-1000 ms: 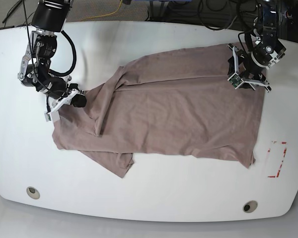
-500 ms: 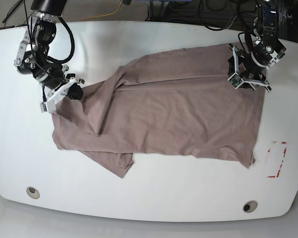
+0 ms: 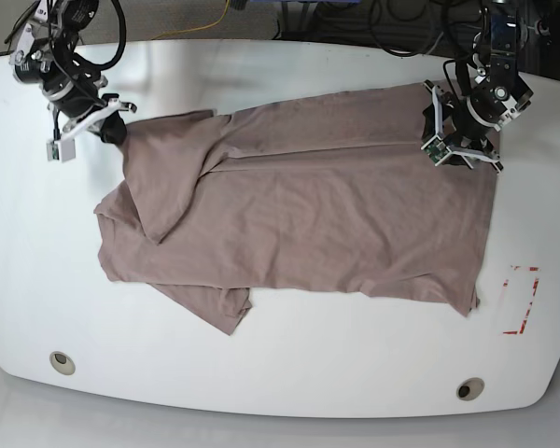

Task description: Layout the t-shirt on the table in an organized manner, then fold the t-shirt properly

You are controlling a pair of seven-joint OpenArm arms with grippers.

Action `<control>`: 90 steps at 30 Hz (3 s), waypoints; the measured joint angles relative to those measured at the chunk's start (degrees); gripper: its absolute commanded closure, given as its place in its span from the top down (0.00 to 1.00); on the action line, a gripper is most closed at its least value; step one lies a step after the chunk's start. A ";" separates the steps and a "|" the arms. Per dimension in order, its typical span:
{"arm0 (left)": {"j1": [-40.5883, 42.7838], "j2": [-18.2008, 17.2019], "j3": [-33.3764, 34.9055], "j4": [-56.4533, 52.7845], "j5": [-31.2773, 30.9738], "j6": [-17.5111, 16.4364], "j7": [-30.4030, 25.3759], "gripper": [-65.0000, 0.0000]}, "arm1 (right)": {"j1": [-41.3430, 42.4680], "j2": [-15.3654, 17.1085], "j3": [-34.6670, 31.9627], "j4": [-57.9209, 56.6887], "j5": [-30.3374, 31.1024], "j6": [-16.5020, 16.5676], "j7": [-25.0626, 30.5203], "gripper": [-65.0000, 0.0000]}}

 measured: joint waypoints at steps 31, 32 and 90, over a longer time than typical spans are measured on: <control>0.52 -0.11 -0.04 -0.02 0.09 0.02 0.17 0.42 | -19.78 -10.69 1.97 1.64 8.57 -0.44 0.17 0.00; 0.52 -0.15 -0.04 -0.02 0.09 0.00 0.17 0.42 | -19.87 -10.69 1.97 1.64 8.57 -0.42 0.20 0.00; 0.37 2.93 -0.55 0.11 0.07 0.26 -4.39 0.42 | -8.46 -3.67 12.02 1.57 8.57 -0.17 0.13 0.77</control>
